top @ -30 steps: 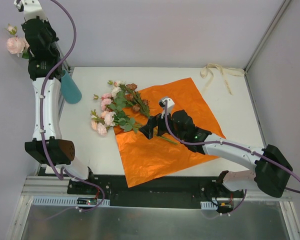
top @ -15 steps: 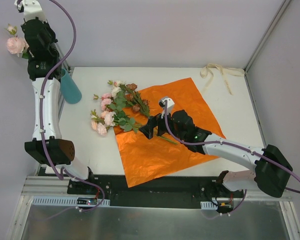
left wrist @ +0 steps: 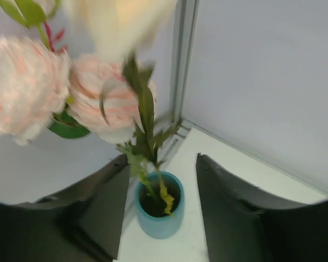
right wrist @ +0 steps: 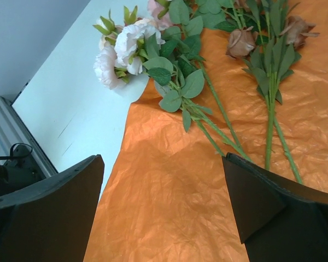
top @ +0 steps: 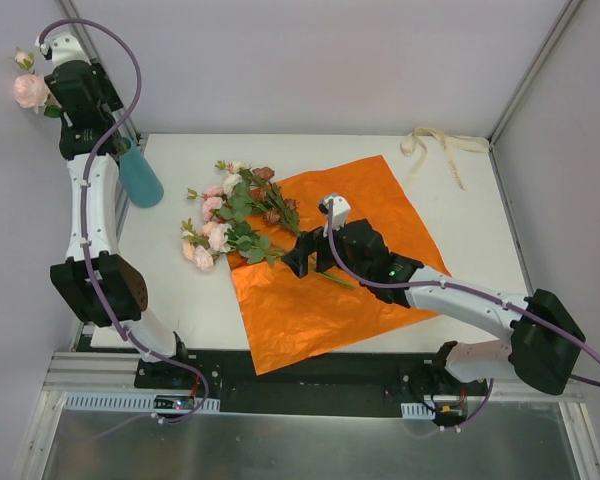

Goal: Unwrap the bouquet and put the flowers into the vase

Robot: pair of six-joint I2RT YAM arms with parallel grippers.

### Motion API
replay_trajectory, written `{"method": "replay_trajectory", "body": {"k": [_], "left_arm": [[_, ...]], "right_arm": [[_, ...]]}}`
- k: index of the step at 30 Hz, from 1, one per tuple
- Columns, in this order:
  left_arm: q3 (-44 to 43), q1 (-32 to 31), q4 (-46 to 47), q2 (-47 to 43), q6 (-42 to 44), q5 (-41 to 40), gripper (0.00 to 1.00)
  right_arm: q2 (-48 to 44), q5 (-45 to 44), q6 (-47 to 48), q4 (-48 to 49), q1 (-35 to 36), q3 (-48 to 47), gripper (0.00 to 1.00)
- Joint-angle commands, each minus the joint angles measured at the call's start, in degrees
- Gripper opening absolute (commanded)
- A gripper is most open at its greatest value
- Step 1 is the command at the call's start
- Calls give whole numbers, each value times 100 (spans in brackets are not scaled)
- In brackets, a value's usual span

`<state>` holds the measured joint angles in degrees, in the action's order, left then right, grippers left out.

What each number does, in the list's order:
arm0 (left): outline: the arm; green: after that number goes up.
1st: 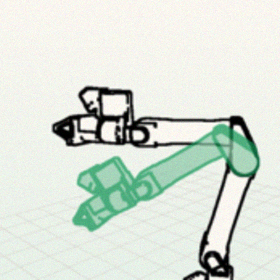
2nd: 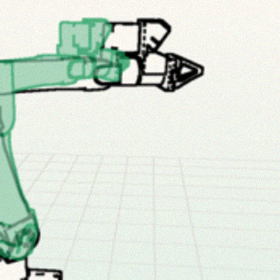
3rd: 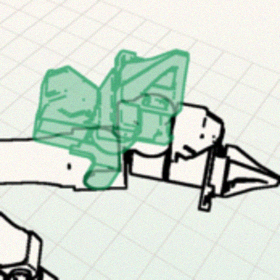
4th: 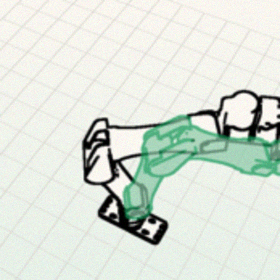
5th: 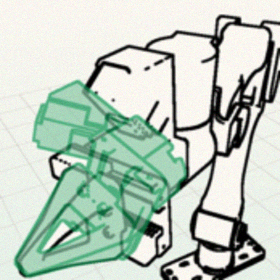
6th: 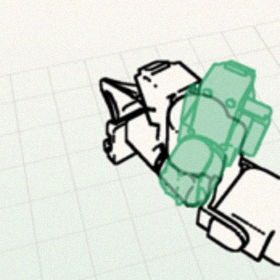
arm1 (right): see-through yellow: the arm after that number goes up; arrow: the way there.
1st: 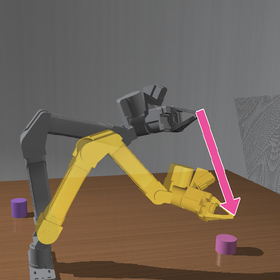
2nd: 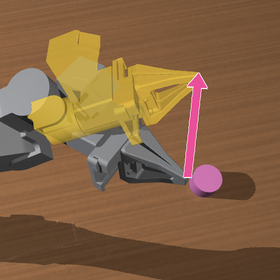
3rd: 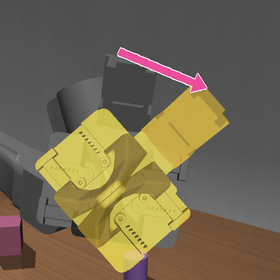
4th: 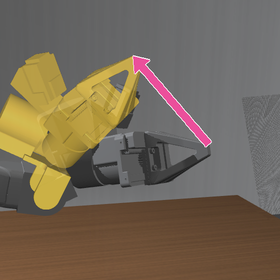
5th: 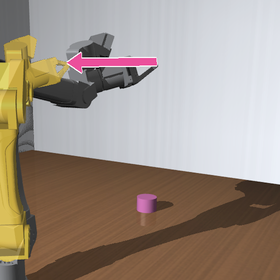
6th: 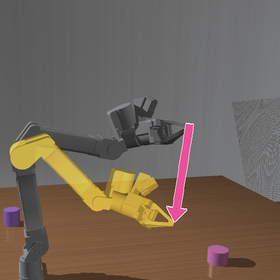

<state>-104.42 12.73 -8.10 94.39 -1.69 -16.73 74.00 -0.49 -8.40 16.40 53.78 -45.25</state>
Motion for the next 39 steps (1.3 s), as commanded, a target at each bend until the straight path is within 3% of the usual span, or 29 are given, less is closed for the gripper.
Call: {"method": "replay_trajectory", "body": {"k": [1,3,9,13,17,21,27,33,39], "left_arm": [[255,-25,-59,-271,-261,337,66],[413,-25,-227,-482,-287,355,76],[607,-25,-999,-1158,-630,749,83],[835,-25,-1562,-1633,-928,1662,87],[1598,-43,-1704,-2230,-1543,3058,90],[2433,-262,-1721,-2600,-2194,3922,91],[3559,-1026,-1730,-3233,-2142,3809,99],[4341,-1212,-1730,-3462,-2379,3792,99],[4738,-1238,-1722,-3621,-2748,3247,99]], "right_arm": [[27,-469,-152,-461,1,-510,99],[88,-505,-214,-717,10,-642,97],[167,-671,-460,-823,1,-748,94],[413,-654,-557,-1103,-87,-941,90],[729,-627,-426,-1236,-201,-1073,83],[1072,-532,-408,-1377,-525,-1170,69],[1415,-92,-461,-1438,-1079,-1223,49],[1635,1050,119,-1412,-1177,-1222,49],[1767,1157,628,-1421,-1177,-1249,49]]}}
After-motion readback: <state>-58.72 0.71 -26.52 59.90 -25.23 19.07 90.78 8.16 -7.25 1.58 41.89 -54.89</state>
